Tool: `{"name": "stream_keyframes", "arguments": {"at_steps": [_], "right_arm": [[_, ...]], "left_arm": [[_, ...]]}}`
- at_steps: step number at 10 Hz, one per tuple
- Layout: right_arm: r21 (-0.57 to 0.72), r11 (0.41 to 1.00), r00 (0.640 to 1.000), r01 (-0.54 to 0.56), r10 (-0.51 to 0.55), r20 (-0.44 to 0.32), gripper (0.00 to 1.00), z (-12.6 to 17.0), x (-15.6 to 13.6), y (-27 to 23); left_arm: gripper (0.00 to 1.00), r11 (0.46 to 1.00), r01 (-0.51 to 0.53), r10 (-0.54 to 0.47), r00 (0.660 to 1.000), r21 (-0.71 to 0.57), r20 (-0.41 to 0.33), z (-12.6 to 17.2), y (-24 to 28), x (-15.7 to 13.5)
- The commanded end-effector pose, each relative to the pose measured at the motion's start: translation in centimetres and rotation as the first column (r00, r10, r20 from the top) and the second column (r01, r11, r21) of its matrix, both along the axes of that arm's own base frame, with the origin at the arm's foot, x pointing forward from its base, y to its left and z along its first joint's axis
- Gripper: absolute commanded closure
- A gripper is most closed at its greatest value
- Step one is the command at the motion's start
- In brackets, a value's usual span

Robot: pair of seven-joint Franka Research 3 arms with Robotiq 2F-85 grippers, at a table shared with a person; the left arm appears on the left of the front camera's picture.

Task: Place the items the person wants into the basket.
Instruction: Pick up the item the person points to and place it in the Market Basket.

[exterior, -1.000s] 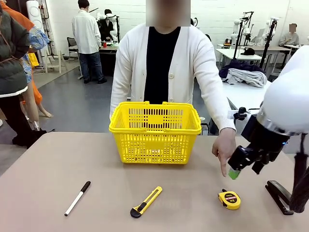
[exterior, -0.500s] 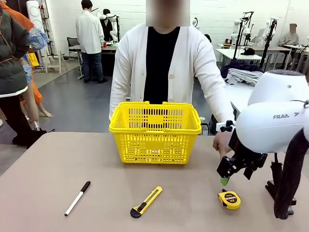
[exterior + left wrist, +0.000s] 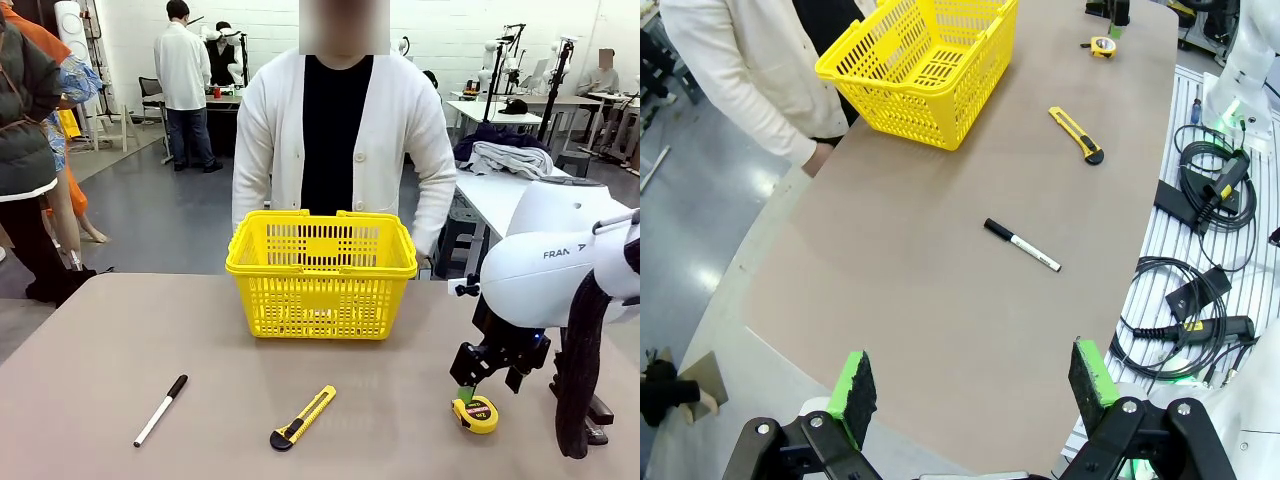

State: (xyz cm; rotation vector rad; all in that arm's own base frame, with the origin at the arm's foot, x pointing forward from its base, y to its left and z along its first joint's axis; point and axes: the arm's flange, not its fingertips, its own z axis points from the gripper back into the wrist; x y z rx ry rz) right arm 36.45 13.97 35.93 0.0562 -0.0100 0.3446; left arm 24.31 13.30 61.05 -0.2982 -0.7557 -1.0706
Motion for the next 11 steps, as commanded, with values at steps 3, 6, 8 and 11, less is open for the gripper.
{"name": "stream_keyframes", "arguments": {"at_steps": [3, 6, 8, 11], "right_arm": [[-0.008, 0.999, 0.999, -0.045, 0.045, 0.025, 0.00, -4.1, -1.7, 0.1], [-0.014, 0.998, 0.998, -0.058, 0.058, 0.004, 0.00, -5.4, -1.6, 0.4], [-0.026, 0.998, 0.998, -0.060, 0.060, 0.009, 0.00, -6.1, -1.4, 0.4], [-0.042, 0.997, 0.998, -0.059, 0.060, 0.023, 0.00, -6.1, -1.3, 0.3]], "left_arm": [[0.00, 1.000, -0.017, 0.017, 1.000, 0.006, -0.007, 0.0, -0.1, 0.1], [0.00, 1.000, -0.017, 0.017, 1.000, 0.006, -0.007, 0.0, -0.1, 0.1], [0.00, 1.000, -0.017, 0.017, 1.000, 0.006, -0.007, 0.0, -0.1, 0.1], [0.00, 1.000, -0.017, 0.017, 1.000, 0.006, -0.007, 0.0, -0.1, 0.1]]}}
